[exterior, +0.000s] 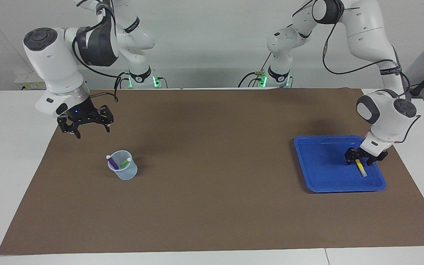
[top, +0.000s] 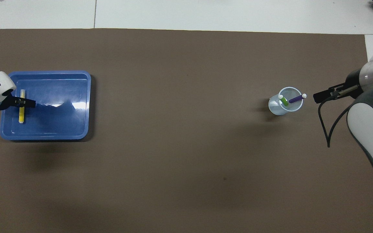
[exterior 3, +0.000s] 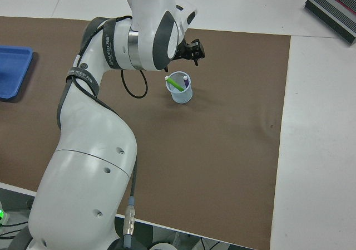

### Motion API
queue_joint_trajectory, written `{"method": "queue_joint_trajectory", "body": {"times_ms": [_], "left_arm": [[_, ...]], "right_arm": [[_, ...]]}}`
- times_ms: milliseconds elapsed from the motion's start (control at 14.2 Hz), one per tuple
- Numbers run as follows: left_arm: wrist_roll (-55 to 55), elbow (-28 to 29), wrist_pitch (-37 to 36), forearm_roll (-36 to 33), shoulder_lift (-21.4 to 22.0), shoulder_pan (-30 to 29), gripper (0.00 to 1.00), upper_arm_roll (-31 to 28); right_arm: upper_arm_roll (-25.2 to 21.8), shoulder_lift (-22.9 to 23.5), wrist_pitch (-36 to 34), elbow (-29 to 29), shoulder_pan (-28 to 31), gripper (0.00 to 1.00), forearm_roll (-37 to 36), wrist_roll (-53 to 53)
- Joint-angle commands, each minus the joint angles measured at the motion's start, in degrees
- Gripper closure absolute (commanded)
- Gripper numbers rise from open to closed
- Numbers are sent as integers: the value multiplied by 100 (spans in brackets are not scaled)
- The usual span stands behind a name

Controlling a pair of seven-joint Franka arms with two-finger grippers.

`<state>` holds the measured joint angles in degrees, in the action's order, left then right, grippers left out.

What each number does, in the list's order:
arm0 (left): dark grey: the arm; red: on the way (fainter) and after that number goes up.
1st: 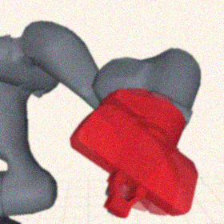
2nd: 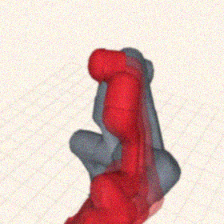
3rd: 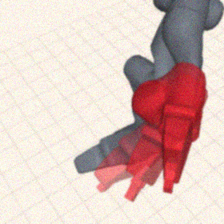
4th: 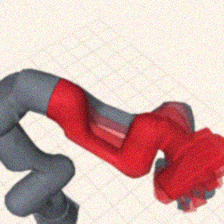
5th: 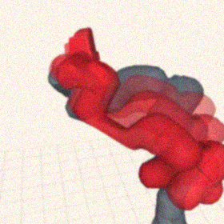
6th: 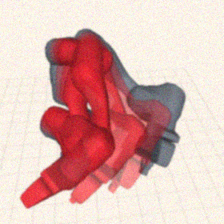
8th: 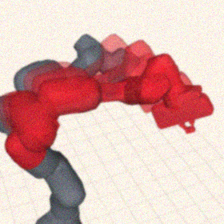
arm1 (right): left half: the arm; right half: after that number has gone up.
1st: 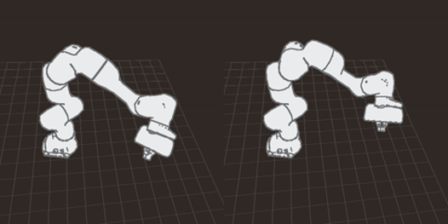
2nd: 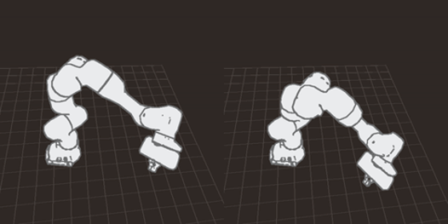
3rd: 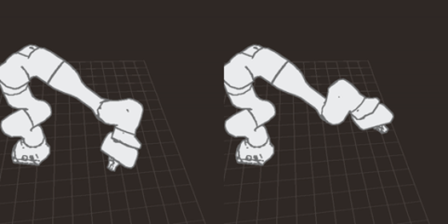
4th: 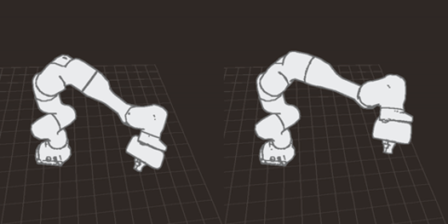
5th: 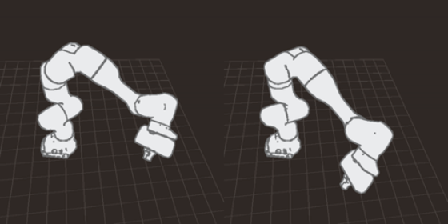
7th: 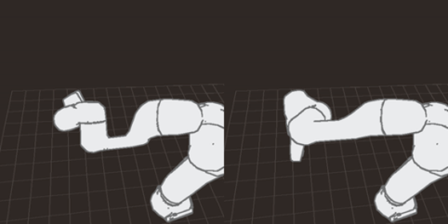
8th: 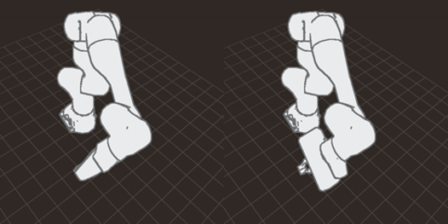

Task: Transfer and insert pens with both arms
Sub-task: 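Hold the yellow pen with the left gripper and lift it from the tray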

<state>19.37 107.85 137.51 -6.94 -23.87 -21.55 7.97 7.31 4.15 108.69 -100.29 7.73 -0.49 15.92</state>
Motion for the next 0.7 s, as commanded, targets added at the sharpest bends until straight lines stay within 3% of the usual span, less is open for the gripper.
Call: {"method": "queue_joint_trajectory", "body": {"times_ms": [0,140,351,491,632], "left_arm": [[-205,131,83,-123,49,28,40,2],[-276,139,22,-123,58,37,63,2],[-294,113,-48,-115,58,55,84,11],[-294,69,-127,-106,58,72,100,11],[-398,-36,-320,-53,49,99,100,11]], "right_arm": [[7,-107,-32,-70,124,0,828,78],[7,-107,-93,-70,141,0,963,140],[16,-142,-103,-166,62,0,981,61],[7,-256,-129,-394,123,0,1548,122],[7,-309,-111,-465,159,0,1946,175]]}}
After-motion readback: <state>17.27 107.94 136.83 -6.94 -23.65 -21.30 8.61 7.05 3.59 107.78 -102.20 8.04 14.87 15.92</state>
